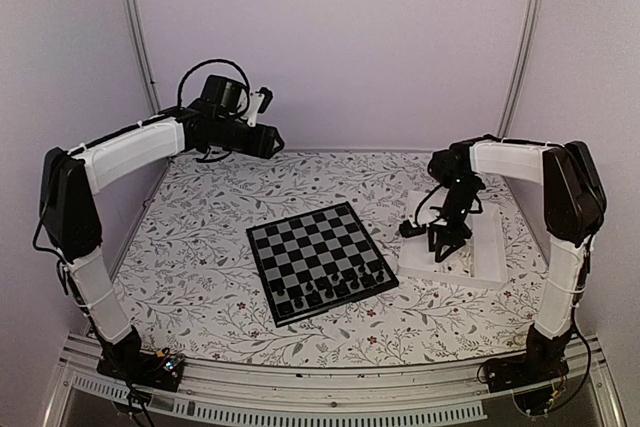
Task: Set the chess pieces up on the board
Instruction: Pick up the chess piece from the storage box.
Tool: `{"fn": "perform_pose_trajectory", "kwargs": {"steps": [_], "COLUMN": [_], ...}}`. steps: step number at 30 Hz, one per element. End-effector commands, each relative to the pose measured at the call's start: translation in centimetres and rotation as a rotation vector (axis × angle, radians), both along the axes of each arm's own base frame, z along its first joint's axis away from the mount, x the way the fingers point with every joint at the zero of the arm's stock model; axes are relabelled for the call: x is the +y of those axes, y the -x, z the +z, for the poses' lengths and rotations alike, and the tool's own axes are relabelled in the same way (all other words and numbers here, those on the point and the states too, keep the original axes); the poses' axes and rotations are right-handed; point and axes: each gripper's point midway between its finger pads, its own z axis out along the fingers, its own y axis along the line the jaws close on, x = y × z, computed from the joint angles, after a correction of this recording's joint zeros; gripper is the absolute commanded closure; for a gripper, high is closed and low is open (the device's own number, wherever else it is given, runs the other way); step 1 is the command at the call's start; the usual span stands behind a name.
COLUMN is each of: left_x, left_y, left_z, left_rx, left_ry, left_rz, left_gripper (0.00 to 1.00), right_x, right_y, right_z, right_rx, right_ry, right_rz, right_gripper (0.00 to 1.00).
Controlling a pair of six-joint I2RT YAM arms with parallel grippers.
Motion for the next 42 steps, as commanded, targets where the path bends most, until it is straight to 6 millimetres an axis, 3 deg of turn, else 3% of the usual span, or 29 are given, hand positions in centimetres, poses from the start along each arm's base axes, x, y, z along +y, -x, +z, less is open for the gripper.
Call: {"fn": "perform_pose_trajectory", "kwargs": {"steps": [1,11,30,36,42], "left_x": [0.7,1.6,2.1,2.1,1.7], "left_y": [0.3,1.1,1.0,0.6,0.4], "left_z": [1.3,1.9,0.6,0.4,-0.1], "left_rx": [-0.042,-0.064,-0.049,-0.048,-0.033], "left_ry": [0.002,-0.020,-0.048,-0.040,-0.024], "left_rz": [0.004,0.010,-0.004,-0.003,-0.002], "left_gripper": [0.34,0.34,0.34,0.34,0.34], "right_x": [0.3,0.7,0.1,1.0,0.8], "right_y": [0.6,1.7,3.2,1.8,2.1], "right_z": [-0.8,-1.4,-2.3,-2.0,-2.0], "right_rx": [0.014,0.047,0.041,0.017,0.036], "right_ry": [0.017,0.016,0.038,0.029,0.037], "right_rz": [0.080,0.121,0.180,0.136,0.139], "right_gripper": [0.60,0.63,0.62,0.71,0.84]}}
